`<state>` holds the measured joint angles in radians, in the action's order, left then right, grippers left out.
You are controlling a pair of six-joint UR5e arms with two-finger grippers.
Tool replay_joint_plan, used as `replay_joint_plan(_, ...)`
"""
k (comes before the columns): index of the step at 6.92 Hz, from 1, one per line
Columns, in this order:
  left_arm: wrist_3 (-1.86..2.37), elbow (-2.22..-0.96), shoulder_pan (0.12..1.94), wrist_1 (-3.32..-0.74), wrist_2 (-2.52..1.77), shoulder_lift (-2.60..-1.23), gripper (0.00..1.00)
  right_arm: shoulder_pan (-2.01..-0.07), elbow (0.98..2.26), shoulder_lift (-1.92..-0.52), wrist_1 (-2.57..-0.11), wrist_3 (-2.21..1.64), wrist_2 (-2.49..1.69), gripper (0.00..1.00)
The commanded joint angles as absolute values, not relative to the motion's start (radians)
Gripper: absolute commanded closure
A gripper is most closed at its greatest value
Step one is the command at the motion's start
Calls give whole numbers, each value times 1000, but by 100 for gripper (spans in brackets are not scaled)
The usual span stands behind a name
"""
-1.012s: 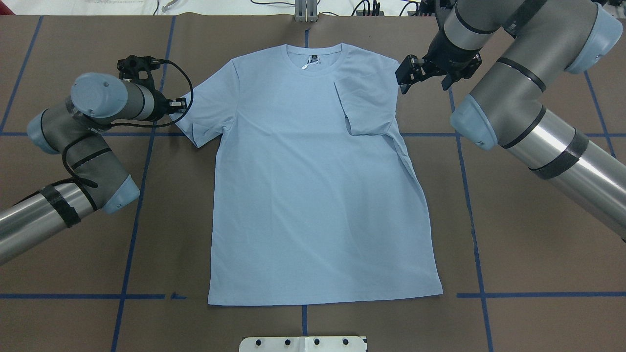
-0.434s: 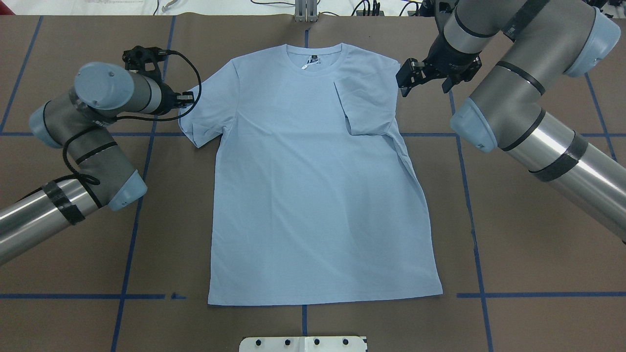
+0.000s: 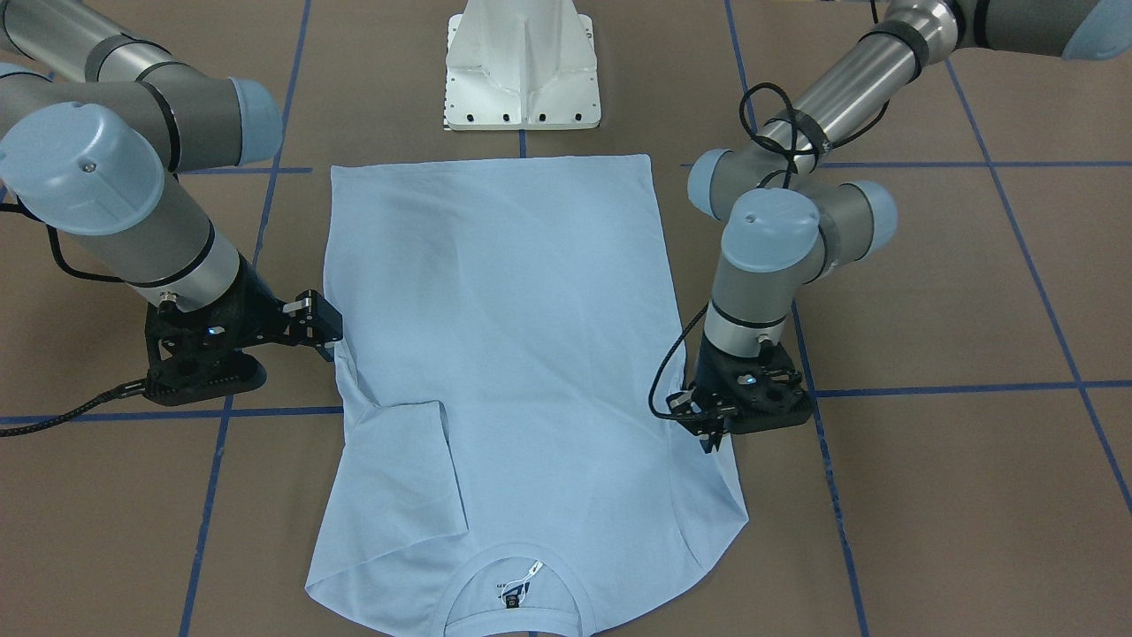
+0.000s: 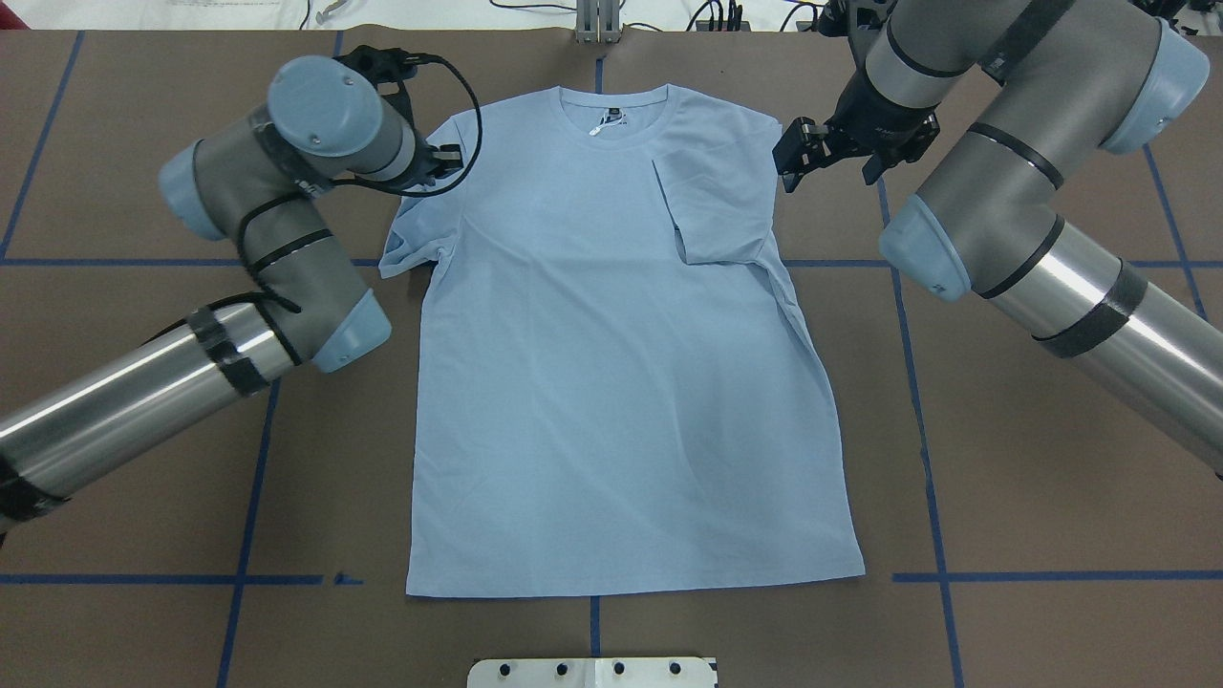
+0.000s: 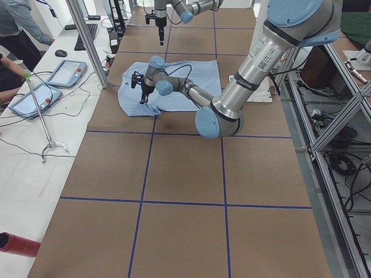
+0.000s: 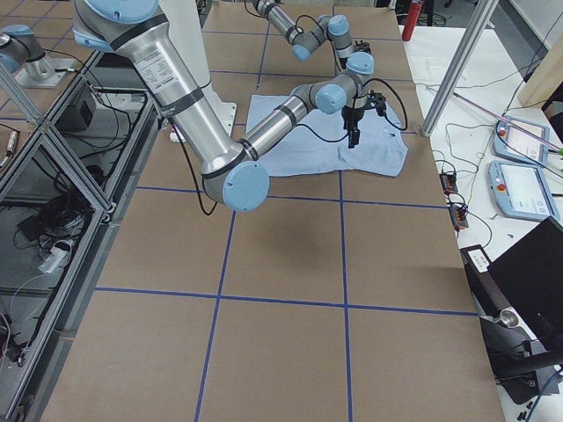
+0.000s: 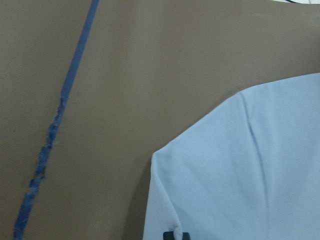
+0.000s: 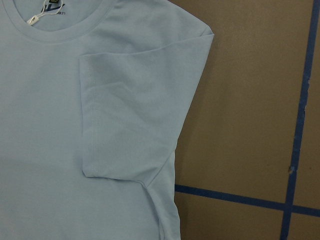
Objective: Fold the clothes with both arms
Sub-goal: 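Grasp the sleeve with the left gripper and fold it inward over the chest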
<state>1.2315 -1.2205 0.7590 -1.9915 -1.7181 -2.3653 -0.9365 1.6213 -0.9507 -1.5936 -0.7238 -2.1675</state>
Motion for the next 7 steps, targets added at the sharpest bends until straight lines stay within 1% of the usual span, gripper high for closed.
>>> replay_joint_plan(1,1298,-961,716,-1980,-1715,-2603,100,-934,1620,-951,-1592,-724,-2168,0)
replay_joint_plan(4,1345,-951,675,-1994,-1713,-2637,100,-928,1611,-950,-1592,-724,-2166,0)
replay_joint_plan(5,1335,-940,669,-2056,-1663,-2616,2,-924,1609,-950,-1591,-726,-2164,0)
replay_joint_plan(7,1324,-939,672,-2066,-1628,-2609,0,-922,1609,-946,-1591,-727,-2164,0)
